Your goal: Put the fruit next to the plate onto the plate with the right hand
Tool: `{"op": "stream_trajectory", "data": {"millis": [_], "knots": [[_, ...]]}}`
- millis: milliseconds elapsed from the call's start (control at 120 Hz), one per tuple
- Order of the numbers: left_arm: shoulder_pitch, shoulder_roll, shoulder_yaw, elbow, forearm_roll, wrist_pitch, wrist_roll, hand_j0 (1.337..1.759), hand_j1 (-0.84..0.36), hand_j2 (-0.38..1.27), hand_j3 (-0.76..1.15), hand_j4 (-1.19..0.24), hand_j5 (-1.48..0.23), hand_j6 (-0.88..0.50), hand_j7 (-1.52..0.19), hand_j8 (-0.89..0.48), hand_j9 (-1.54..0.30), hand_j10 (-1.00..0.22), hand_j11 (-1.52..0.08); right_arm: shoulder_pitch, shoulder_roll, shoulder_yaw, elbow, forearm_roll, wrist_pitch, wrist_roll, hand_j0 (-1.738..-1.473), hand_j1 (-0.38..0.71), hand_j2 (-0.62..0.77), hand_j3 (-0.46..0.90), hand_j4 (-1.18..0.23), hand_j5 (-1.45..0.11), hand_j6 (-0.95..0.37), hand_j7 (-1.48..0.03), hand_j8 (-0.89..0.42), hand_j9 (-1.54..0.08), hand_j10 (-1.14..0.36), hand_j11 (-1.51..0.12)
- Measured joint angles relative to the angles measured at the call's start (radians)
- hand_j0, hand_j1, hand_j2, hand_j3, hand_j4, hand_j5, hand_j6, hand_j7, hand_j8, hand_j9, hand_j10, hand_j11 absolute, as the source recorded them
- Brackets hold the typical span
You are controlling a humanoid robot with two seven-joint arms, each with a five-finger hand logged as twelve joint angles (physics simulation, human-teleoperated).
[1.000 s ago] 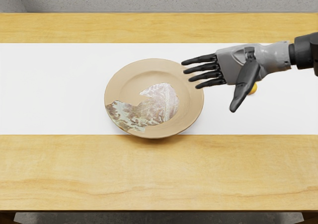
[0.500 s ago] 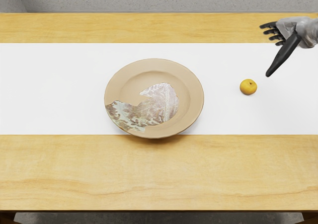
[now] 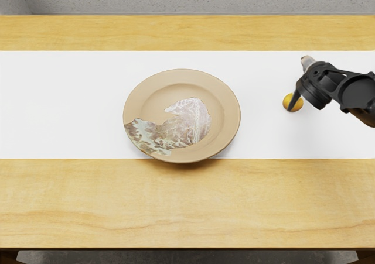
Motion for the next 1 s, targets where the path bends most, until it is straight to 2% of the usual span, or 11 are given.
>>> {"op": "stream_trajectory", "data": {"millis": [342,825,1000], "knots": [[0.0,0.0,0.0,0.0,0.0,0.0,0.0,1.658,0.35,0.0,0.0,0.0,0.0,0.0,0.0,0.0,0.0,0.0,0.0,-0.033,0.066,0.0,-0.051,-0.024,-0.017,0.0,-1.658,-0.34,0.0,0.0,-0.01,-0.01,-0.01,-0.01,-0.01,-0.01,-0.01,-0.01],[0.0,0.0,0.0,0.0,0.0,0.0,0.0,1.658,0.35,0.0,0.0,0.0,0.0,0.0,0.0,0.0,0.0,0.0,0.0,-0.028,0.059,-0.005,-0.05,-0.019,0.078,0.0,-1.658,-0.33,0.0,0.0,-0.02,-0.02,-0.02,-0.02,-0.02,-0.02,-0.02,-0.02],[0.0,0.0,0.0,0.0,0.0,0.0,0.0,1.658,0.35,0.0,0.0,0.0,0.0,0.0,0.0,0.0,0.0,0.0,0.0,-0.028,0.048,-0.004,-0.051,-0.024,0.081,0.0,-1.658,-0.29,-0.01,0.0,-0.05,-0.06,-0.05,-0.06,-0.05,-0.06,-0.05,-0.06]]}}
